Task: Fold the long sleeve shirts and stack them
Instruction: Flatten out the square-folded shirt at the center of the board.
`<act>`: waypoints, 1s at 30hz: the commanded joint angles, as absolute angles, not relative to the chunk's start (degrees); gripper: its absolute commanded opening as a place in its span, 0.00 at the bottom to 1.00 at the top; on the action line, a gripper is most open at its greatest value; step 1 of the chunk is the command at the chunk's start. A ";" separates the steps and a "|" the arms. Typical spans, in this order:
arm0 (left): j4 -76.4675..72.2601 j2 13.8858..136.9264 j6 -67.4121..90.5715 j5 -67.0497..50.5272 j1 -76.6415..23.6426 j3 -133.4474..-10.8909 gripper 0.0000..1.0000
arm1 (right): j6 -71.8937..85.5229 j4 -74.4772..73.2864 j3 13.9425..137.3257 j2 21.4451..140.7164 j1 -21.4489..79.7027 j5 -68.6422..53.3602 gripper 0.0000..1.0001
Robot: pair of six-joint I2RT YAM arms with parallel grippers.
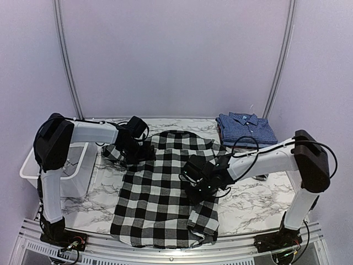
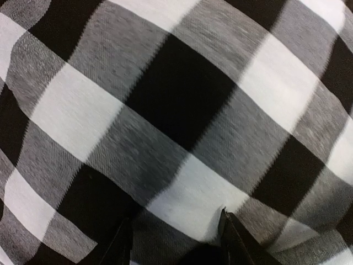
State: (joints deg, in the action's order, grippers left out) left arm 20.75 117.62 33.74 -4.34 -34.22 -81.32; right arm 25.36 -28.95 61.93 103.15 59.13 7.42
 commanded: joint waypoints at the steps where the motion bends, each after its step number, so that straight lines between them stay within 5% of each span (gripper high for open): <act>1: 19.13 120.06 35.29 -2.87 -31.82 -80.01 0.87 | 30.60 -33.73 55.75 94.34 58.72 9.05 0.53; 13: 18.99 125.84 33.99 -5.78 -24.85 -85.94 0.87 | 38.41 -40.70 42.42 76.61 56.96 8.78 0.55; 30: 21.85 123.05 28.23 -8.59 -25.14 -94.31 0.89 | 36.41 -32.44 46.83 74.59 62.73 6.17 0.53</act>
